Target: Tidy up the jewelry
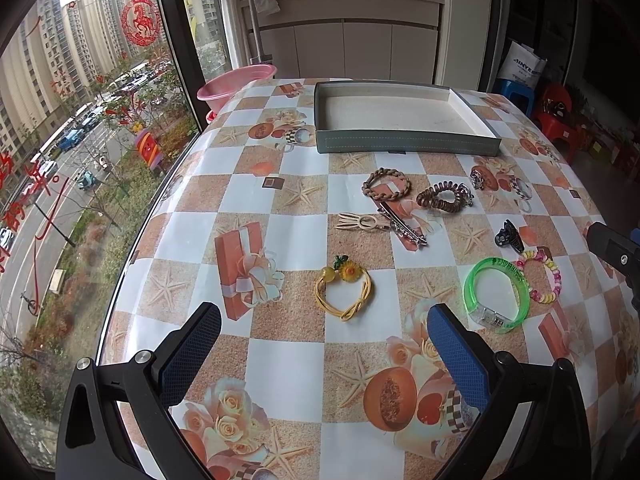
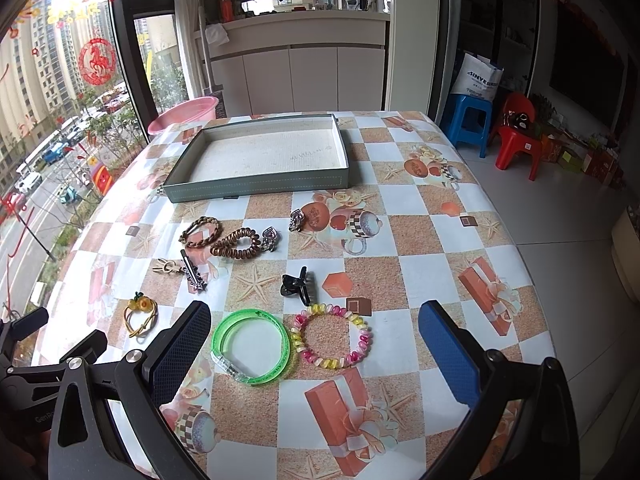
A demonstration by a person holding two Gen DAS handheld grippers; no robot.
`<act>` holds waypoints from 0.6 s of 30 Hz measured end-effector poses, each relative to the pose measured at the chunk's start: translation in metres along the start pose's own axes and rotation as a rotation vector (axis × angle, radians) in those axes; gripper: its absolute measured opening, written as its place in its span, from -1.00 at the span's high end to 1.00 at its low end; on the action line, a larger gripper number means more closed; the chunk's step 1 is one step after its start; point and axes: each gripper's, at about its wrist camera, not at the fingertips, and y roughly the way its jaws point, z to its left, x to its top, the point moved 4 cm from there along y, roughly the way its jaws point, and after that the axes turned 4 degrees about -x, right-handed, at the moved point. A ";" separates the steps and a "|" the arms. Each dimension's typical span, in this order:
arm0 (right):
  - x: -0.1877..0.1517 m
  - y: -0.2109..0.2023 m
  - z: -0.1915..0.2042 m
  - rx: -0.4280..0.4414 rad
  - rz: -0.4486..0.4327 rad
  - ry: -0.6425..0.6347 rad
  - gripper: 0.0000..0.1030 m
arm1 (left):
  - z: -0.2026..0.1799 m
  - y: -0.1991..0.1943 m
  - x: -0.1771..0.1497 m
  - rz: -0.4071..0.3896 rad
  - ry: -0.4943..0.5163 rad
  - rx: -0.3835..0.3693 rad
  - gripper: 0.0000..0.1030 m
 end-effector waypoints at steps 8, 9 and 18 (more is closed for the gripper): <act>-0.011 0.010 -0.002 0.033 0.064 0.041 -1.00 | -0.001 0.007 -0.002 0.046 0.013 -0.023 -1.00; -0.011 0.012 -0.002 0.042 0.077 0.050 -1.00 | -0.001 0.009 -0.002 0.057 0.012 -0.029 -1.00; -0.018 0.038 -0.012 0.076 0.290 0.072 -1.00 | 0.014 0.039 0.004 0.169 0.022 -0.035 -1.00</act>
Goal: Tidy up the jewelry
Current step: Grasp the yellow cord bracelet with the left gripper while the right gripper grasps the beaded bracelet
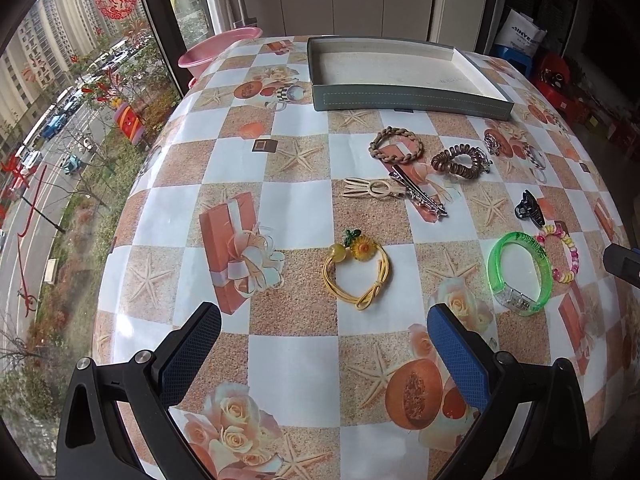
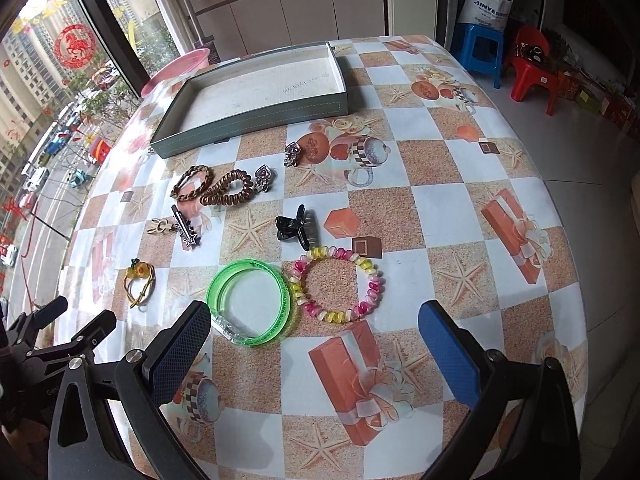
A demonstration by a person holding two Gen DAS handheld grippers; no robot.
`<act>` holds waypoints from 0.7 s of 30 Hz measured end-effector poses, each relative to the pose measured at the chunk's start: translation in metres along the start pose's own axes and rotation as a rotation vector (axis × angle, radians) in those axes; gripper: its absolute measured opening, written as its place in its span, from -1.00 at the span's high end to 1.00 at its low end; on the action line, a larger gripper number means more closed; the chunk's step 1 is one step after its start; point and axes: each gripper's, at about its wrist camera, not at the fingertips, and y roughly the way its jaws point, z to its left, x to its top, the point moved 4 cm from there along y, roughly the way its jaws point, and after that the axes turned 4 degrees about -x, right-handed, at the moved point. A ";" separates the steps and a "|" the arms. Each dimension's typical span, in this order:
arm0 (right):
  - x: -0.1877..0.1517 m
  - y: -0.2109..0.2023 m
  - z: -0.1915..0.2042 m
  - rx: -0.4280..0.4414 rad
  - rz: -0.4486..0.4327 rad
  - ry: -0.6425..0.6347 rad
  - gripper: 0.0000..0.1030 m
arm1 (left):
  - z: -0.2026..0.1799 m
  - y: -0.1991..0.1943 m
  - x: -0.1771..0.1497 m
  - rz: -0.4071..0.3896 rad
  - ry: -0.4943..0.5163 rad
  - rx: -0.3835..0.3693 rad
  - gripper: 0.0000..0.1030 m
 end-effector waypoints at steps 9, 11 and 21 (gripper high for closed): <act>0.017 0.032 -0.029 -0.097 0.133 0.023 -1.00 | 0.015 0.027 0.025 0.053 0.022 -0.030 -1.00; 0.021 0.039 -0.037 -0.114 0.158 0.037 -1.00 | 0.015 0.034 0.028 0.069 0.025 -0.041 -1.00; 0.018 0.081 -0.044 -0.161 0.298 0.023 -0.85 | -0.001 0.065 0.029 0.155 0.084 -0.088 -0.78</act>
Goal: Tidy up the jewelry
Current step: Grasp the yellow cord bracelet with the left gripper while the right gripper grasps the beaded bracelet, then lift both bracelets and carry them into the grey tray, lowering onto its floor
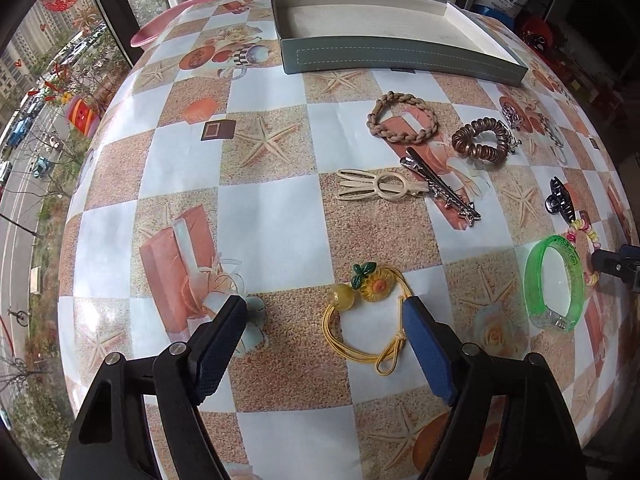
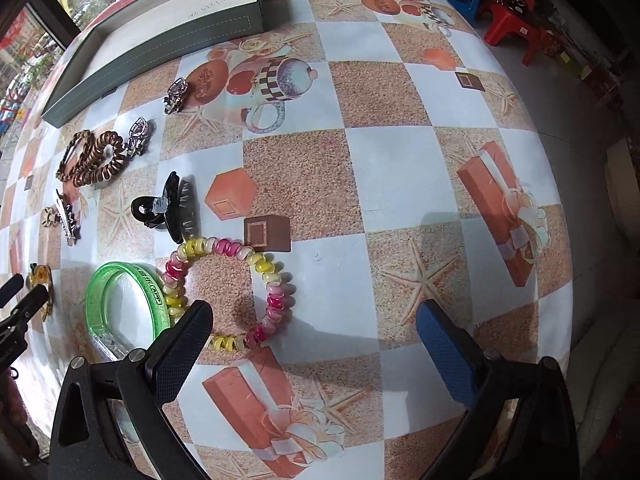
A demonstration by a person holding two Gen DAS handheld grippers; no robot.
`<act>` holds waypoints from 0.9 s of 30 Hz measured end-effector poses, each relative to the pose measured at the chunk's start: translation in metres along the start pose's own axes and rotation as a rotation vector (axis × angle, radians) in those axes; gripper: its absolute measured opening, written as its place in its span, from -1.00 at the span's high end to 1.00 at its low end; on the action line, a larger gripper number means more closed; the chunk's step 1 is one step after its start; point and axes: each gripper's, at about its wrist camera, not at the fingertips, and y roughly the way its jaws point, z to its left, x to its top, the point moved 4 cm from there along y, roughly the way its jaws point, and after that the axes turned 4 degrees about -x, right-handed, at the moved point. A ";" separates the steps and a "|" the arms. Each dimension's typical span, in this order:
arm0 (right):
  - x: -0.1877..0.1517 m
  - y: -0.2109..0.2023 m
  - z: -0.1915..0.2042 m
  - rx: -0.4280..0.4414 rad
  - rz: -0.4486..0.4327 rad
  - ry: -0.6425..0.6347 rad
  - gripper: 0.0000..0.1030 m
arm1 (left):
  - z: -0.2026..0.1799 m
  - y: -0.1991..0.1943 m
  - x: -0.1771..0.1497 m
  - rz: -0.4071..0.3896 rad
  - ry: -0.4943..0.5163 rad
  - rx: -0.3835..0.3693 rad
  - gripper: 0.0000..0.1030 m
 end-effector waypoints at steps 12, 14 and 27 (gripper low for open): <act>0.004 -0.001 0.023 0.003 0.021 -0.046 -0.21 | -0.027 -0.003 0.005 -0.003 0.106 -0.085 0.53; 0.005 -0.005 0.029 0.002 0.017 -0.055 0.15 | -0.032 -0.002 0.008 -0.003 0.116 -0.089 0.53; 0.007 -0.031 0.017 0.037 -0.056 0.041 0.81 | -0.024 -0.021 0.008 -0.028 0.056 -0.206 0.53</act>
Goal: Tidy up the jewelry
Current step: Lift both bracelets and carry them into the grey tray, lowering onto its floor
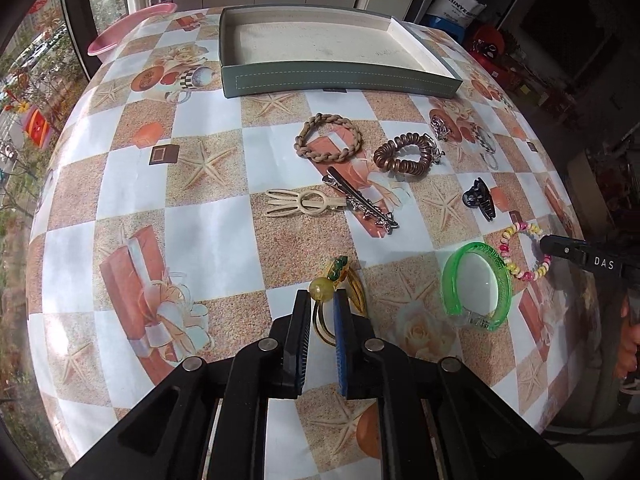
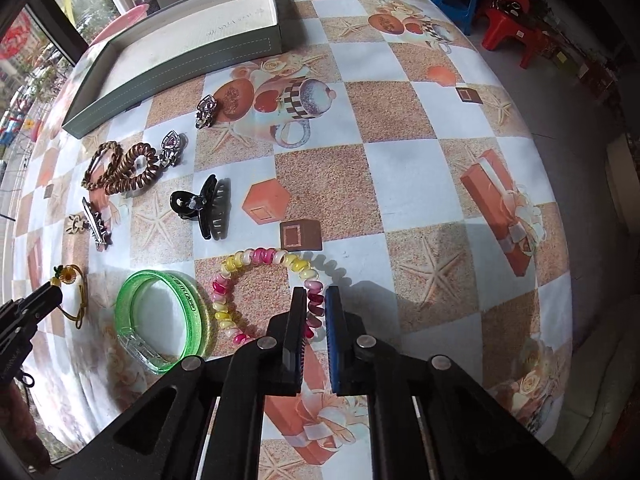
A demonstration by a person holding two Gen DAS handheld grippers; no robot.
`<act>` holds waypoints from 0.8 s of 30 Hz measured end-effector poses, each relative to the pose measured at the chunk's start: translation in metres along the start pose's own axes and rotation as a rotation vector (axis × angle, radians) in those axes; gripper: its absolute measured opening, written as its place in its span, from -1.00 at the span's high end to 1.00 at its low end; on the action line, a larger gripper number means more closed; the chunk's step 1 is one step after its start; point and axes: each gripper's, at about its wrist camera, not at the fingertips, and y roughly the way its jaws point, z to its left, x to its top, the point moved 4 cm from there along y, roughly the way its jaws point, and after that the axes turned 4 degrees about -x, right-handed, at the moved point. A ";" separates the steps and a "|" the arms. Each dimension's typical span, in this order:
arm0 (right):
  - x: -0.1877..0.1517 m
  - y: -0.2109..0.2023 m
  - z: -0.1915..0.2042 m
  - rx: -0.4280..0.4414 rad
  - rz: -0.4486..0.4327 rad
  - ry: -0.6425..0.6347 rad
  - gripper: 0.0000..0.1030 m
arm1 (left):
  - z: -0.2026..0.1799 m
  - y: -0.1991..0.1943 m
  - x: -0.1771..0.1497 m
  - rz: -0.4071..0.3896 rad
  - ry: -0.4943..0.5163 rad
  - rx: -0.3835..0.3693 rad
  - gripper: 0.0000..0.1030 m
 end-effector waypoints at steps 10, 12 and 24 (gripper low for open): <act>0.017 -0.026 -0.017 0.142 -0.076 0.024 0.81 | -0.010 -0.014 0.015 -0.030 0.017 -0.019 0.53; 0.020 -0.027 -0.018 0.172 -0.079 0.026 0.81 | -0.007 -0.020 0.020 -0.037 -0.015 -0.033 0.53; 0.103 -0.064 0.007 0.336 -0.133 -0.001 0.81 | -0.011 -0.060 0.096 -0.136 -0.077 -0.044 0.53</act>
